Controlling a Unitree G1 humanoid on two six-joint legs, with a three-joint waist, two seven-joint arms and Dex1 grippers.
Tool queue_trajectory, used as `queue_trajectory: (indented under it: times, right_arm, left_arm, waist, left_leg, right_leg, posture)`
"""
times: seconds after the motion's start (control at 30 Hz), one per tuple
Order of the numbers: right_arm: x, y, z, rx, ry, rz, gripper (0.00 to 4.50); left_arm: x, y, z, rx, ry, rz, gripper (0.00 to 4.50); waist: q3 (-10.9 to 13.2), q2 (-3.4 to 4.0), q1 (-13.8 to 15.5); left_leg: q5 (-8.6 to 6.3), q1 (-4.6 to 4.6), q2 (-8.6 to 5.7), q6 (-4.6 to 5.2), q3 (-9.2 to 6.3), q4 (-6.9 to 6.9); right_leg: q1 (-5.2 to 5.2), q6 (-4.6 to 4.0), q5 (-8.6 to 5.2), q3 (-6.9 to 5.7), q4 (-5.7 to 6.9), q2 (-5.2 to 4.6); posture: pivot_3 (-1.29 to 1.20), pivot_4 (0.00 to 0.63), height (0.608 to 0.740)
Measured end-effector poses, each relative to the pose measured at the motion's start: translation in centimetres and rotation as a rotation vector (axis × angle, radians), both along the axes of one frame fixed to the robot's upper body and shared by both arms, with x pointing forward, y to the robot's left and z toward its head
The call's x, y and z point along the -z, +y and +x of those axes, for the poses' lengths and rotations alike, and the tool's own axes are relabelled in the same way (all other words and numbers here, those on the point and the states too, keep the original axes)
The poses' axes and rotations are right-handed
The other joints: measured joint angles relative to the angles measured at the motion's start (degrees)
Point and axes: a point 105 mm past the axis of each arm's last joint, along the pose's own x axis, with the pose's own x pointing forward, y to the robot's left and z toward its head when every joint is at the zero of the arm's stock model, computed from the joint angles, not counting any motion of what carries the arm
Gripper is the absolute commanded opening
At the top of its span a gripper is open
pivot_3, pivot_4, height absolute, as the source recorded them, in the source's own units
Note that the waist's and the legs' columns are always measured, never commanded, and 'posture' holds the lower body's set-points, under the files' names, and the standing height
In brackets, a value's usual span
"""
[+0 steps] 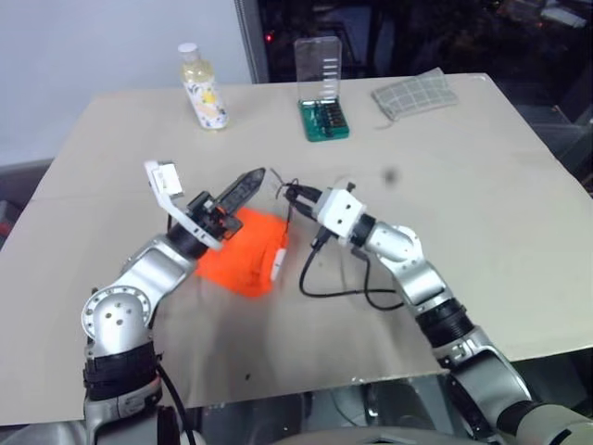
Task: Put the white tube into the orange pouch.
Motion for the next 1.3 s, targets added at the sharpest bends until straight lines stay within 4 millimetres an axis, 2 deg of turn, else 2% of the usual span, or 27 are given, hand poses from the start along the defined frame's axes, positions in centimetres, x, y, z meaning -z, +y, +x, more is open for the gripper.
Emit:
queue_trajectory:
  times: [0.2,0.3,0.33,0.37,0.4,0.43,0.5,0.8,1.1,1.17,1.2,1.23,1.3]
  right_arm:
    - [-0.3,0.2,0.0,0.001,-0.005,0.017,0.04]
    - [-0.3,0.3,-0.1,-0.004,-0.009,0.018,0.04]
    - [-0.3,0.4,-0.1,-0.008,-0.009,0.016,0.04]
    - [-0.3,0.5,-0.2,-0.01,-0.009,0.017,0.04]
    - [-0.3,0.5,-0.2,-0.011,-0.009,0.017,0.04]
    - [-0.3,0.6,-0.3,-0.014,-0.01,0.017,0.04]
    - [-0.3,0.6,-0.3,-0.017,-0.011,0.017,0.04]
    - [-0.3,0.8,-0.6,-0.032,-0.019,0.012,0.04]
    - [-0.1,1.2,-0.9,-0.052,-0.028,-0.006,0.04]
    - [-0.1,1.2,-0.9,-0.052,-0.03,-0.005,0.04]
    - [-0.2,1.2,-0.9,-0.054,-0.033,-0.004,0.04]
    - [-0.3,1.2,-1.0,-0.056,-0.038,-0.002,0.04]
    - [-0.4,1.2,-1.1,-0.06,-0.047,0.001,0.04]
  left_arm:
    - [0.2,-1.4,-0.4,0.026,0.012,-0.032,0.07]
    - [0.2,-1.2,-0.1,-0.006,0.009,-0.039,0.07]
    - [0.3,-1.1,0.0,-0.02,0.006,-0.035,0.76]
    - [0.3,-1.1,0.1,-0.024,0.006,-0.033,1.07]
    - [0.3,-1.1,0.1,-0.025,0.006,-0.032,1.07]
    - [0.4,-1.1,0.2,-0.039,0.009,-0.035,1.67]
    - [0.6,-1.3,0.4,-0.054,0.02,-0.04,2.54]
    - [0.9,-2.1,0.5,-0.035,0.038,-0.042,2.54]
    - [0.2,-2.6,0.8,-0.031,0.02,-0.062,2.54]
    - [0.2,-2.6,0.8,-0.032,0.021,-0.061,2.03]
    - [0.2,-2.6,0.8,-0.035,0.022,-0.061,2.01]
    - [0.2,-2.5,0.8,-0.038,0.023,-0.061,1.45]
    - [0.3,-2.5,0.8,-0.04,0.027,-0.058,1.06]
  waist:
    - [0.0,0.0,0.0]
    - [0.0,0.0,0.0]
    - [0.0,0.0,-0.1]
    - [0.0,0.0,0.0]
    - [0.0,0.0,0.0]
    - [0.0,0.0,0.0]
    - [0.0,-0.01,0.0]
    - [0.0,-0.01,0.0]
    - [0.0,-0.01,0.0]
    - [0.0,-0.01,0.0]
    - [0.0,-0.01,0.0]
    - [0.0,-0.01,0.0]
    - [0.0,-0.01,0.0]
  left_leg:
    - [0.0,0.01,-0.04,0.0,0.01,0.0]
    - [0.0,0.01,-0.04,0.0,0.01,0.0]
    - [0.0,0.01,-0.05,0.0,0.02,0.0]
    - [0.0,0.0,-0.05,0.0,0.02,0.0]
    - [0.0,0.0,-0.05,0.0,0.02,0.0]
    - [0.0,0.01,-0.06,0.0,0.02,0.0]
    - [0.0,0.0,-0.06,0.0,0.02,0.0]
    - [0.0,0.0,-0.06,0.0,0.01,0.0]
    - [0.0,0.0,-0.06,0.0,0.02,0.0]
    - [0.0,0.0,-0.06,0.0,0.02,0.0]
    - [0.0,0.0,-0.06,0.0,0.02,0.0]
    - [0.0,0.0,-0.06,0.0,0.02,0.0]
    - [0.0,0.0,-0.06,0.0,0.02,0.0]
  right_leg:
    - [0.0,0.0,0.0,0.0,0.01,0.01]
    - [0.0,0.0,0.0,0.0,0.02,0.04]
    - [0.0,0.0,0.0,0.0,0.02,0.04]
    - [0.0,0.0,0.0,0.0,0.02,0.04]
    - [0.0,0.0,0.0,0.0,0.02,0.04]
    - [0.0,0.0,0.0,0.0,0.01,0.03]
    - [0.0,0.0,0.0,0.0,0.0,0.02]
    - [0.0,0.0,0.0,0.0,0.01,0.03]
    - [0.0,0.0,0.0,0.0,0.0,0.04]
    - [0.0,0.0,0.0,0.0,0.0,0.04]
    - [0.0,0.0,0.0,0.0,0.0,0.04]
    - [0.0,0.0,0.0,0.0,0.0,0.04]
    - [0.0,0.0,0.0,0.0,0.0,0.04]
  posture:
    - [0.0,0.15,0.74]
    - [0.0,0.15,0.74]
    - [0.0,0.15,0.74]
    - [0.0,0.15,0.74]
    - [0.0,0.15,0.74]
    - [0.0,0.15,0.74]
    - [0.0,0.15,0.74]
    - [0.0,0.15,0.74]
    - [0.0,0.15,0.74]
    - [0.0,0.15,0.74]
    - [0.0,0.15,0.74]
    - [0.0,0.15,0.74]
    - [0.0,0.15,0.74]
